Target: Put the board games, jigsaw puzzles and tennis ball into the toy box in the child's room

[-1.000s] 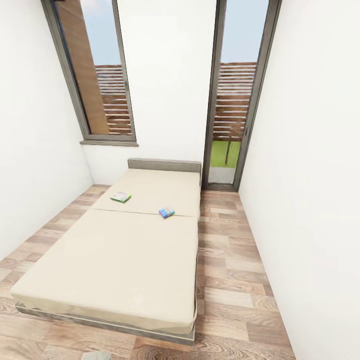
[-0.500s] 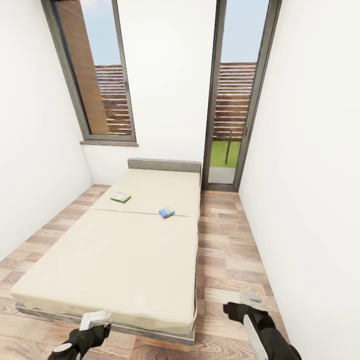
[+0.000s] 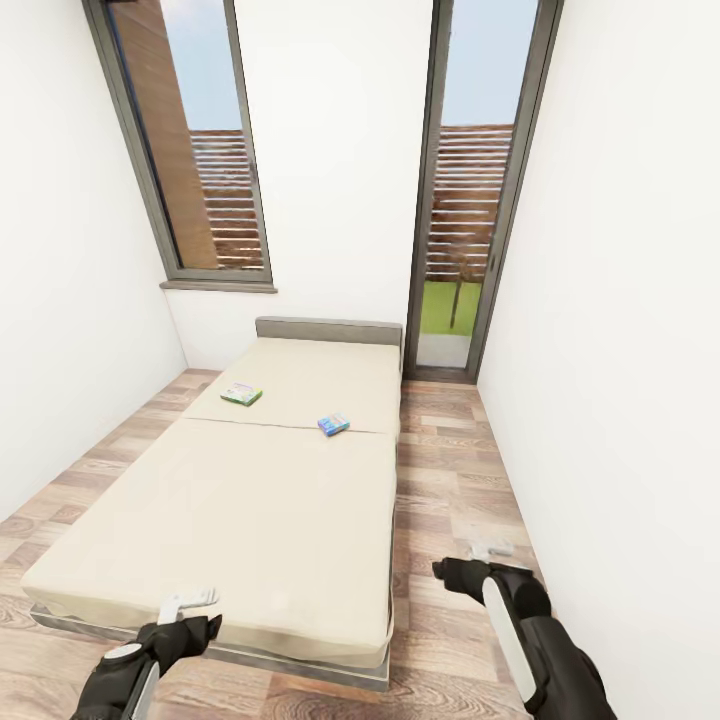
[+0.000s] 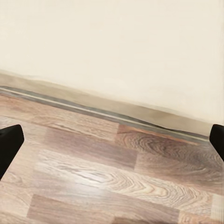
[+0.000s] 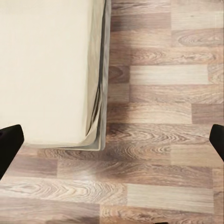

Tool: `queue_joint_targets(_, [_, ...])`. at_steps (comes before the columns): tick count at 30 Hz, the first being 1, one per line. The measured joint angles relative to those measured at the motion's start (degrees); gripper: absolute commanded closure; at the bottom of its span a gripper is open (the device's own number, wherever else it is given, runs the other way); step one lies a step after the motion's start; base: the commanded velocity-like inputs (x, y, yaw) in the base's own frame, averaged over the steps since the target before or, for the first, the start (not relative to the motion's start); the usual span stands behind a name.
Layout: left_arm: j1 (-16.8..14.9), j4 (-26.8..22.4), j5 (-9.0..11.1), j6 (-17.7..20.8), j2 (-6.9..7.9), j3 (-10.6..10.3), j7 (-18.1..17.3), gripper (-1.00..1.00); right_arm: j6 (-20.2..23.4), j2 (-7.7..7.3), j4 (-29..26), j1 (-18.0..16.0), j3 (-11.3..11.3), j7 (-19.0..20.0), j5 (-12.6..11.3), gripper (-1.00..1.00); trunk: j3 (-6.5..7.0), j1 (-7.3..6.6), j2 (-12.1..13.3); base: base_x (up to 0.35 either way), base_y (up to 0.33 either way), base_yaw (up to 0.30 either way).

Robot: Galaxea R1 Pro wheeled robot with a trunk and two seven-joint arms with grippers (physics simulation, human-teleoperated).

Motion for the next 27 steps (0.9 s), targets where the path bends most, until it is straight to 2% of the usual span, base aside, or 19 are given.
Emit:
queue_joint_targets(7, [0.00,-1.06,0.04,1.01,0.01,-0.09,-0.06,-1.00,1.65,1.73,-4.28,0.00,0.19,-0.06,0.19,-1.00,0.00,0.00,0.00,0.000,0.000,0.000])
queue_joint_targets(14, [0.00,-1.47,-0.05,0.79,-0.30,-0.51,-0.10,-1.00,2.95,2.37,-8.37,0.00,0.31,-0.02,0.15,-1.00,0.00,0.00,0.00,0.000,0.000,0.024])
queue_joint_targets(27, [0.01,-1.54,-0.07,0.95,-0.64,-0.94,-0.07,-1.00,2.99,2.67,-9.87,-0.01,0.51,-0.05,0.29,-1.00,0.02,0.00,0.00,0.000,-0.012,0.238])
